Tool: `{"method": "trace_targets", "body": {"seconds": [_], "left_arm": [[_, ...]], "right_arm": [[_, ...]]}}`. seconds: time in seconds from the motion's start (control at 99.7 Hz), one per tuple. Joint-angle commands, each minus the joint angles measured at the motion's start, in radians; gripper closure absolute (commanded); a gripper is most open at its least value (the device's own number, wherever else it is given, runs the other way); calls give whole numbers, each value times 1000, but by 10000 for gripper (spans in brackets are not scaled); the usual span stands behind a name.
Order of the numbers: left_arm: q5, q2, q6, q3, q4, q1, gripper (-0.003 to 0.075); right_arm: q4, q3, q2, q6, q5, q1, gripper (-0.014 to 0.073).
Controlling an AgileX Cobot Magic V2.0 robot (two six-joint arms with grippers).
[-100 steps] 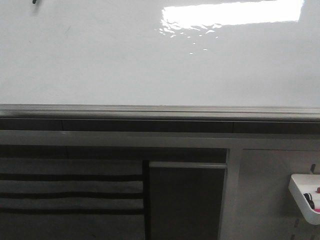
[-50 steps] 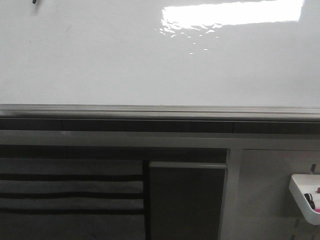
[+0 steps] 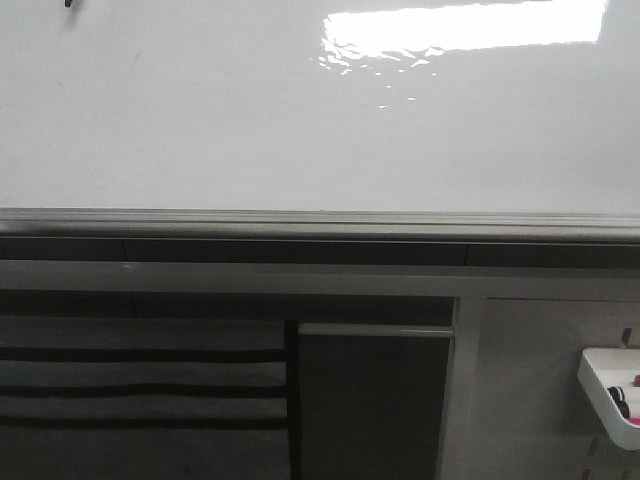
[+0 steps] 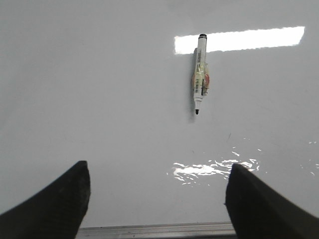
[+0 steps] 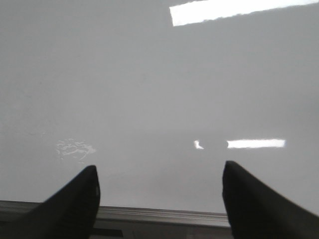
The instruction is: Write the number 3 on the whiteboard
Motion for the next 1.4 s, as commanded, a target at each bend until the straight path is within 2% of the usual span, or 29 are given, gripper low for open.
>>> {"method": "trace_targets", "body": {"seconds": [0.0, 0.301, 0.391, 0.612, 1.083, 1.394], "left_arm": [[-96, 22, 0, -25, -2, -3, 229], [-118, 109, 3, -54, -10, -7, 301], [-118, 199, 19, -92, -10, -7, 317], [-118, 480, 46, -219, -14, -21, 323], [-206, 985, 56, -528, -8, -192, 334], [-248, 1198, 61, -705, 9, -185, 334]], "right_arm": [[9, -36, 19, -5, -91, -7, 126], [10, -70, 69, -5, -48, -5, 127], [23, -100, 115, -22, -16, -5, 127], [138, -135, 204, -163, 3, -5, 127], [146, -135, 219, -163, -1, -5, 127], [146, -135, 219, -163, -1, -5, 127]]}}
